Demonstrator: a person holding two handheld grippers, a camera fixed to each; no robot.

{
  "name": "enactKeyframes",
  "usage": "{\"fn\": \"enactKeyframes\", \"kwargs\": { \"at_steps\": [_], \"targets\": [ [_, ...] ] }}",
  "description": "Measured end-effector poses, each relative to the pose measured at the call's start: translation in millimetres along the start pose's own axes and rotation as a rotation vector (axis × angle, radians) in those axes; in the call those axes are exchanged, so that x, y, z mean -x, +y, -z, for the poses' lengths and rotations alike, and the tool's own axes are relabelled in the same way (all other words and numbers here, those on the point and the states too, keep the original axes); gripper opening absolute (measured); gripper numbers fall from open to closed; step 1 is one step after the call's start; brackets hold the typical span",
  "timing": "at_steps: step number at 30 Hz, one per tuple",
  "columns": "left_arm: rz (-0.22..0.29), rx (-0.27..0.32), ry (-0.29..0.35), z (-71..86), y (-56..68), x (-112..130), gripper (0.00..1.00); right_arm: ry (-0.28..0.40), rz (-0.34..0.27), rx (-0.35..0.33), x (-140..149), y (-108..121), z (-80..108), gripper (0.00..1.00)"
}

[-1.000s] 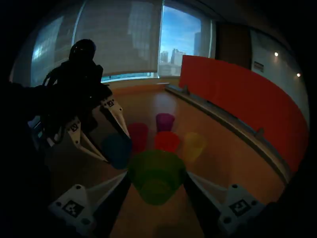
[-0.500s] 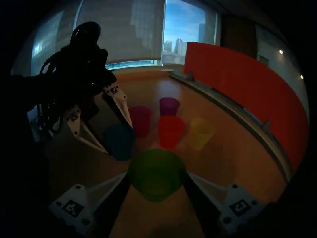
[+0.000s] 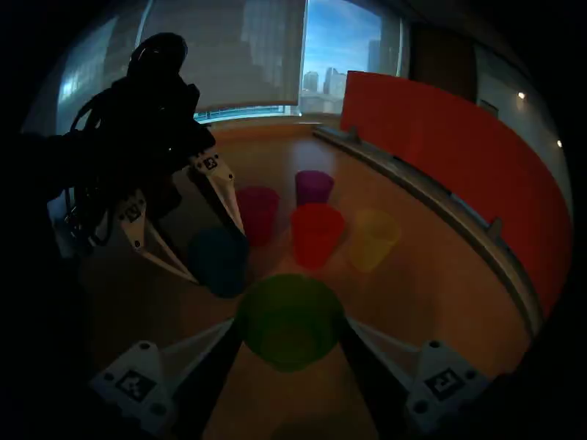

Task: Pour water

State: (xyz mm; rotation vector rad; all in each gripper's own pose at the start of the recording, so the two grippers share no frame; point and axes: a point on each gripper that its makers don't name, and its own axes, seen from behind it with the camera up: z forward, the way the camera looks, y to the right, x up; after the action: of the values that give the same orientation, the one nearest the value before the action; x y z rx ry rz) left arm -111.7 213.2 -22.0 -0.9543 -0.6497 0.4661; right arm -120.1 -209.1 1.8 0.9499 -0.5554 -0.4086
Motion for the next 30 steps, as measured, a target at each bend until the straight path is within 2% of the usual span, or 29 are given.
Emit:
{"fn": "enactKeyframes", "kwargs": {
  "at_steps": [17,23,30],
  "targets": [
    [0.0,0.023,-0.029,-0.3,7.5,14,0.94,-0.02,-0.011,0.003,11,0,-8.0,0.92],
    [-0.007,-0.004,-0.056,-0.3,2.5,21,0.94,-0.025,-0.017,0.003,16,-1,-13.4,0.92],
    [-0.004,-0.006,-0.067,3.2,6.8,28,0.95,-0.029,-0.022,0.001,20,-4,-19.1,0.92]
  ]
}}
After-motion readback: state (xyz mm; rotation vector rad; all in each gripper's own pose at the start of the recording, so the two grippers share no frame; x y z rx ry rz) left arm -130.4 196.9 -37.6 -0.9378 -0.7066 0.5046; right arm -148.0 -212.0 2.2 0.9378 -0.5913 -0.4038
